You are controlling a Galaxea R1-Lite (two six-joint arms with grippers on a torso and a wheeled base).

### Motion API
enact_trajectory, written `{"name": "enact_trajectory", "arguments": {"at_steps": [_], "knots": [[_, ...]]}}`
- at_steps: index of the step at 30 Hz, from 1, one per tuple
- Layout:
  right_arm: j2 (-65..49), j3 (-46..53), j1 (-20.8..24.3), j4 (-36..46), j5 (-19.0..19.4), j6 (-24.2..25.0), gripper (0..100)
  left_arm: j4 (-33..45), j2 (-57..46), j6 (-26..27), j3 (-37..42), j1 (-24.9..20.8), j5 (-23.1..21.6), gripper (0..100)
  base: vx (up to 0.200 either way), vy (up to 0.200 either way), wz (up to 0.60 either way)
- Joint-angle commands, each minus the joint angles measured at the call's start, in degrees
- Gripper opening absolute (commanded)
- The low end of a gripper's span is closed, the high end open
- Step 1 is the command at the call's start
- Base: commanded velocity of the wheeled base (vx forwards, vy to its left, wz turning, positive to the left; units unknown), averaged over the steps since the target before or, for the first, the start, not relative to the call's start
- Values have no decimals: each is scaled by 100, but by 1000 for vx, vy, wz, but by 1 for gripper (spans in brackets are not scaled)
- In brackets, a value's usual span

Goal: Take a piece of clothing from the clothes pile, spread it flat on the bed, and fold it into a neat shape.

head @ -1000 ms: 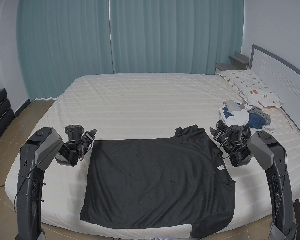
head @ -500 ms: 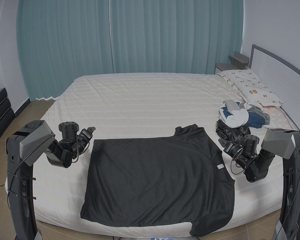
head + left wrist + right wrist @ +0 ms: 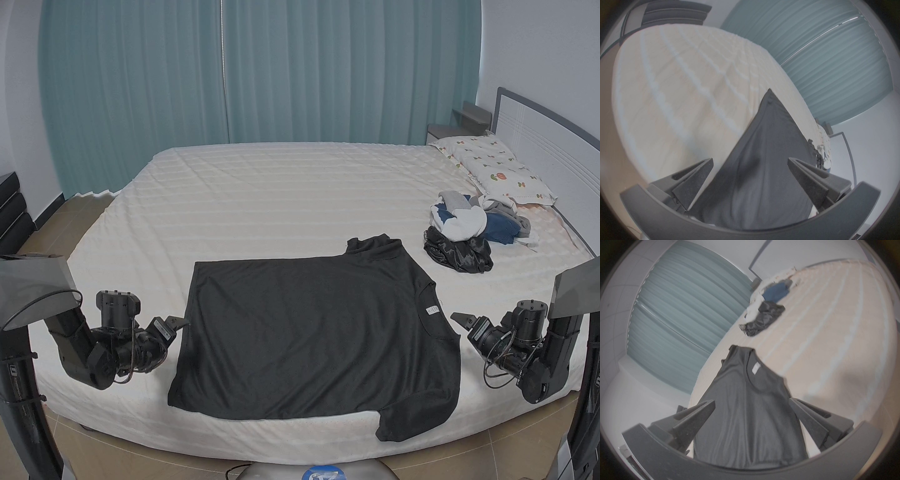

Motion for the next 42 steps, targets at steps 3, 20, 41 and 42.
{"name": "enact_trajectory", "arguments": {"at_steps": [3, 20, 41, 42], "knots": [[-6, 689, -60, -182, 685, 458, 100, -96, -665, -462, 773, -114, -503, 100, 0, 0, 0], [161, 707, 1, -182, 729, 475, 100, -175, -683, -734, 729, -184, -687, 100, 0, -141, 0], [311, 733, 54, -182, 720, 423, 100, 264, -525, 1718, 949, 915, -1874, 100, 0, 0, 0], [311, 733, 54, -182, 720, 423, 100, 264, -525, 1718, 949, 915, -1874, 100, 0, 0, 0]]}}
